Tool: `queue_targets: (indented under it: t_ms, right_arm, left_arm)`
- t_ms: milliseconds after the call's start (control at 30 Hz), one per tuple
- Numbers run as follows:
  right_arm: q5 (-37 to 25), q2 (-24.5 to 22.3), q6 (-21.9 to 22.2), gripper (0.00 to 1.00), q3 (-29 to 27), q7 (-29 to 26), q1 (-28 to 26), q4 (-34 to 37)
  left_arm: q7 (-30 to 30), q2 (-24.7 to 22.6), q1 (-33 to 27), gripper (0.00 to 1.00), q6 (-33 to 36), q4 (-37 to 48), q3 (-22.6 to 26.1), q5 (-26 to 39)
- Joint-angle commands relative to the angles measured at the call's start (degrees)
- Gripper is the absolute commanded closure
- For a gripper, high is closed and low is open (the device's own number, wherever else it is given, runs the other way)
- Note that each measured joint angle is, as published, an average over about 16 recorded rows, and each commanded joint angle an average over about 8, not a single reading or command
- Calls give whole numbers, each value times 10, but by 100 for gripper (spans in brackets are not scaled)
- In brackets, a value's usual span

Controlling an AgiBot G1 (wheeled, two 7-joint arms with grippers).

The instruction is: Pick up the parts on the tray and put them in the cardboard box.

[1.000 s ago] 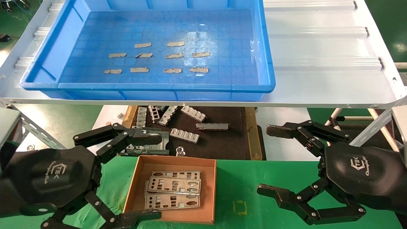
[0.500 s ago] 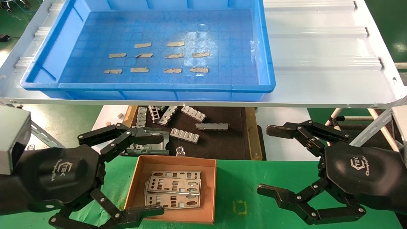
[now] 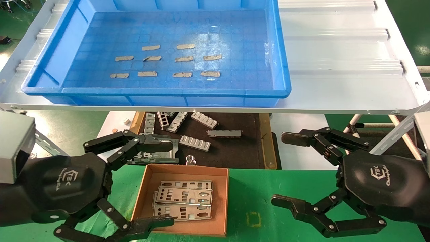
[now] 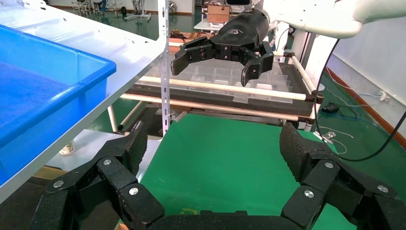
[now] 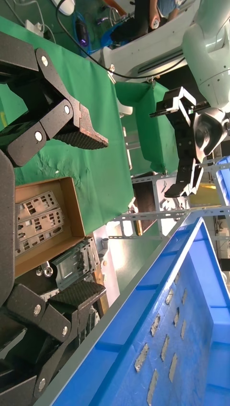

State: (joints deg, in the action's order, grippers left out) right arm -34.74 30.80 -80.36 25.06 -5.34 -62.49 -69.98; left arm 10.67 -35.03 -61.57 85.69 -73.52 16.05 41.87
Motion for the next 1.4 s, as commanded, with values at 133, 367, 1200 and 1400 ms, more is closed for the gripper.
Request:
queue_targets:
  t_ms: [133,367,1200,1400]
  right_arm:
    - [0,0,0,0,0,0,0,0]
    - [0,0,0,0,0,0,0,0]
    - [0,0,0,0,0,0,0,0]
    - [0,0,0,0,0,0,0,0]
  left_arm:
    - [0,0,0,0,0,1,0,0]
    - [0,0,0,0,0,1,1,1]
    - [-1,-1,-1,0,-1,2,1,1]
    - [-1,-1,-1,0,-1,2,1,1]
